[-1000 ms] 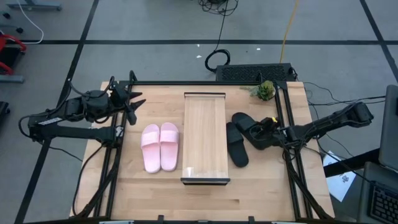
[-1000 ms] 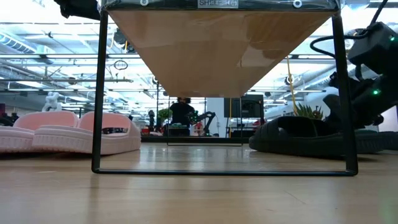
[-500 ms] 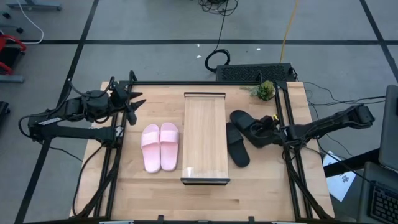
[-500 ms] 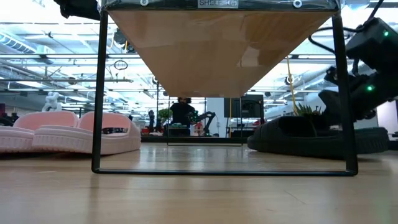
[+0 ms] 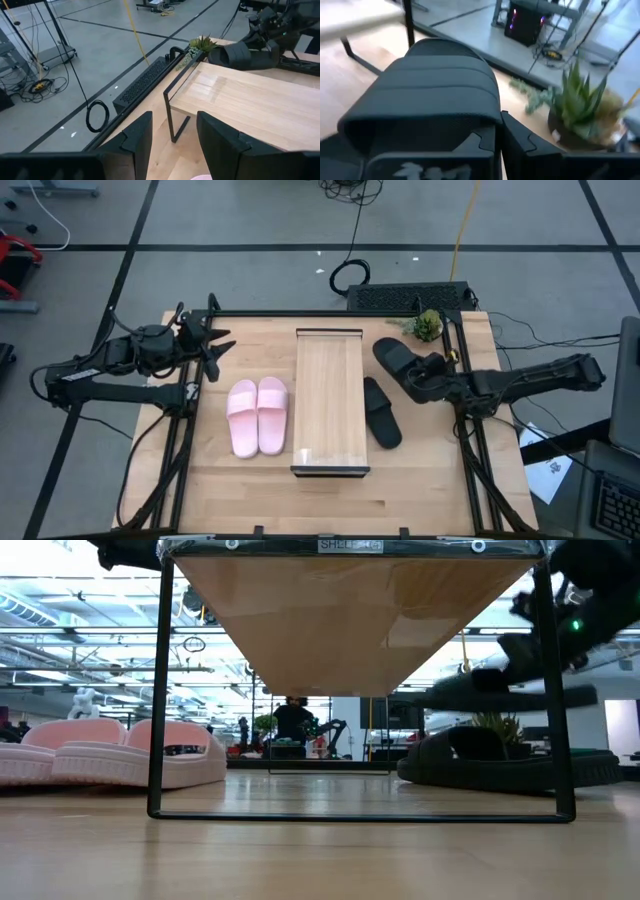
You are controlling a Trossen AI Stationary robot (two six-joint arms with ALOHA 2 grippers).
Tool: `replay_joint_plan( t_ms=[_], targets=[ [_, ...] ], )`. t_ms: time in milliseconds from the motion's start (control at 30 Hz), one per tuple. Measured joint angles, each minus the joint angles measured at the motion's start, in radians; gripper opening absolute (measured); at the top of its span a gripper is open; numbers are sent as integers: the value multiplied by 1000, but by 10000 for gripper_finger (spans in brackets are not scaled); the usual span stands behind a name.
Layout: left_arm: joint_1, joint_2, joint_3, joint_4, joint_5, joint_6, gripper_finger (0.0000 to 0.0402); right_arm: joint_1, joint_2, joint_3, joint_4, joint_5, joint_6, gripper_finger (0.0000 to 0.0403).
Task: Pick and place slides into the shelf
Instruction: Put the right black slide on the shelf
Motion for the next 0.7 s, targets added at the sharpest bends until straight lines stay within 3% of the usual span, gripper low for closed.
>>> replay_joint_plan(
  t_ms=[400,700],
  targets=[
    [0,0,0,19,22,-100,157,-48,-20,282,11,27,-303,1],
    [0,1,0,93,22,-178,157,-51,24,391,290,77,-511,0]
  ],
)
